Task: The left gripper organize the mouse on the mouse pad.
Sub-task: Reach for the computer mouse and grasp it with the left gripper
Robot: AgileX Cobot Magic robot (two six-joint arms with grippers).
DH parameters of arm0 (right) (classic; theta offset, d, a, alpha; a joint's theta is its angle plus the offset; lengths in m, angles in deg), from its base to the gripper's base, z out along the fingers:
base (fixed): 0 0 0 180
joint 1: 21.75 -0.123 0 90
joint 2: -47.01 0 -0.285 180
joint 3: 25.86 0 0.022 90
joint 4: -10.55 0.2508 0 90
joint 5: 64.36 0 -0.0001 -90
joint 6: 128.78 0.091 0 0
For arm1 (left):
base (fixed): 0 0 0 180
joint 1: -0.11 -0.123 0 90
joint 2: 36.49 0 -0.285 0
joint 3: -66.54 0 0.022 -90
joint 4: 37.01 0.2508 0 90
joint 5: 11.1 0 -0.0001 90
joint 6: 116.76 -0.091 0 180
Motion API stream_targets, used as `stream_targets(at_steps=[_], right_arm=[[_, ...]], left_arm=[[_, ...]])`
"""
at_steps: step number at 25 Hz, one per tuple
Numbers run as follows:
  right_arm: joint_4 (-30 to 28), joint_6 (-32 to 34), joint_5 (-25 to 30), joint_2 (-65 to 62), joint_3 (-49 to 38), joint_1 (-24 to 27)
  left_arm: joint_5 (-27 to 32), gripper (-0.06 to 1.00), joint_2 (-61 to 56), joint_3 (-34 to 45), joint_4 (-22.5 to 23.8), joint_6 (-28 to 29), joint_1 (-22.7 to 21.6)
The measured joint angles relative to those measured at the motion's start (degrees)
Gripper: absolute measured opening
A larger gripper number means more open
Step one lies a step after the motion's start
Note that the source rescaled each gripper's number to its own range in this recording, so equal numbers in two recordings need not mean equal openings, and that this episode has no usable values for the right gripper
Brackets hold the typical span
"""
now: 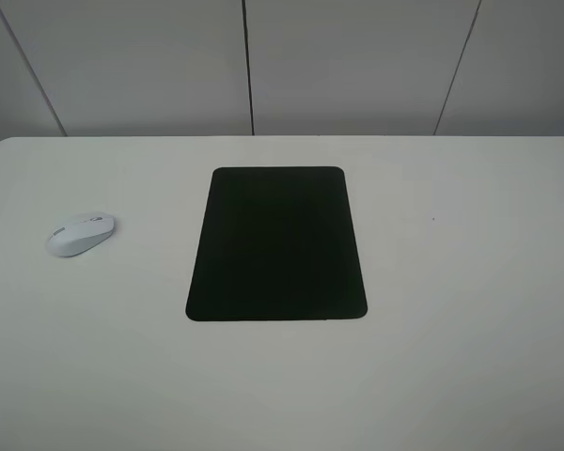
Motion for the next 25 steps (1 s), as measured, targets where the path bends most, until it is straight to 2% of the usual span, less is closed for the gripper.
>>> stream_targets(at_steps=[25], right_arm=[[0.0, 0.0, 0.0, 0.0, 0.0, 0.0]], left_arm=[[0.0, 1.0, 0.0, 0.0, 0.0, 0.0, 0.0]])
